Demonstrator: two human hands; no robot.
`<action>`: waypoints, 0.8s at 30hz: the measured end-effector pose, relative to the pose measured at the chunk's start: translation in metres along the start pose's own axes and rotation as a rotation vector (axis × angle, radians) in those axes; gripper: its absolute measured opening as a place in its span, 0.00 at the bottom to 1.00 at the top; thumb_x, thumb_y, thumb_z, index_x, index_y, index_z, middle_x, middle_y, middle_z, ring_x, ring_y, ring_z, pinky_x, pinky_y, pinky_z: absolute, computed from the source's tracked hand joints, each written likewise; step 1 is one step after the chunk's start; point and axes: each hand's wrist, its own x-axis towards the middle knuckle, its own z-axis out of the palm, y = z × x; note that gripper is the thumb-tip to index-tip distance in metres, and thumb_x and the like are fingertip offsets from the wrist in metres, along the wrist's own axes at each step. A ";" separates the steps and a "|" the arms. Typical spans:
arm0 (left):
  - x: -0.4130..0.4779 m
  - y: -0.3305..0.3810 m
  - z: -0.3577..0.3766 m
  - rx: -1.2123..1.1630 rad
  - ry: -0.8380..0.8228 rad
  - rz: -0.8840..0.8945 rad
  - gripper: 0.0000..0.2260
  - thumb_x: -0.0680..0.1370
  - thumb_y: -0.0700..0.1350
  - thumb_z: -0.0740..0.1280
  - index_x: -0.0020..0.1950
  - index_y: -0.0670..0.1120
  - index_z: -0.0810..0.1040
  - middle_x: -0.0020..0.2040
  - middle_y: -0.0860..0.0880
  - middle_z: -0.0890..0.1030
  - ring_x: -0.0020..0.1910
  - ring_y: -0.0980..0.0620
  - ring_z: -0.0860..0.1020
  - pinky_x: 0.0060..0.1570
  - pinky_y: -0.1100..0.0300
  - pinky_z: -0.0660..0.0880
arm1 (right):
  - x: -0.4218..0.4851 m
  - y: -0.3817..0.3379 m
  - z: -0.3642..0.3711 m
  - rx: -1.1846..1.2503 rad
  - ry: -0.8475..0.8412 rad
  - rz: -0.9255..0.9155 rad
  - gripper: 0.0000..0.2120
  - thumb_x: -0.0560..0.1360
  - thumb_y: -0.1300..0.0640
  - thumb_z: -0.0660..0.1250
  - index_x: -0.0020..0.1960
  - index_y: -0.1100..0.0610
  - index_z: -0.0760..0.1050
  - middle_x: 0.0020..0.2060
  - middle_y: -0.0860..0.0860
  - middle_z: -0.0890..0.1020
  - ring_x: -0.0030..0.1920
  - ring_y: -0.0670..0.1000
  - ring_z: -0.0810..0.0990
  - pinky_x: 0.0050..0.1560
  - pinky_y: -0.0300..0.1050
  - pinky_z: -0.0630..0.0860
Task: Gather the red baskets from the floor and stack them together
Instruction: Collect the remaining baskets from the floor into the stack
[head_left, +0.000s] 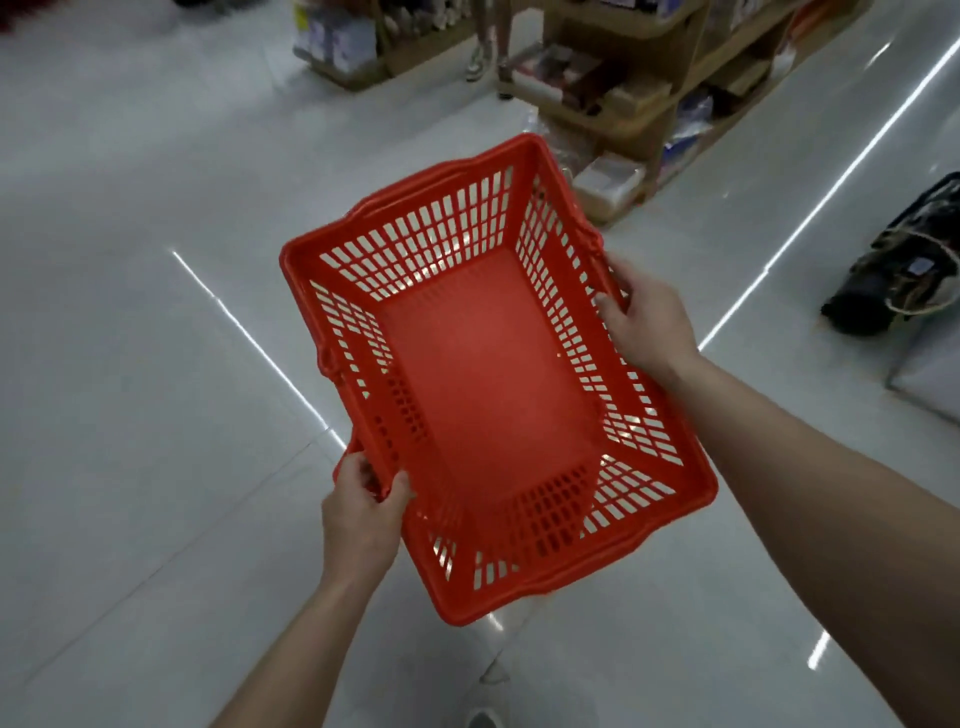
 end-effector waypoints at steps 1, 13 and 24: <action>0.001 -0.012 -0.002 -0.008 0.011 -0.037 0.08 0.77 0.50 0.71 0.49 0.63 0.74 0.44 0.70 0.80 0.41 0.67 0.80 0.30 0.73 0.72 | 0.009 -0.007 0.015 -0.032 -0.032 -0.031 0.25 0.80 0.55 0.64 0.76 0.47 0.68 0.65 0.50 0.81 0.61 0.55 0.80 0.63 0.53 0.75; -0.019 -0.074 0.033 0.002 -0.043 -0.398 0.09 0.75 0.56 0.71 0.50 0.55 0.76 0.41 0.55 0.84 0.39 0.56 0.83 0.43 0.50 0.82 | 0.080 -0.014 0.108 -0.074 -0.334 -0.190 0.25 0.79 0.56 0.64 0.75 0.45 0.70 0.67 0.47 0.79 0.66 0.53 0.78 0.66 0.55 0.73; -0.067 -0.082 0.113 0.041 0.038 -0.643 0.14 0.77 0.59 0.66 0.45 0.49 0.80 0.36 0.54 0.85 0.33 0.54 0.83 0.42 0.47 0.80 | 0.092 0.043 0.179 -0.226 -0.620 -0.279 0.25 0.77 0.53 0.63 0.72 0.39 0.68 0.63 0.51 0.81 0.62 0.60 0.78 0.55 0.52 0.75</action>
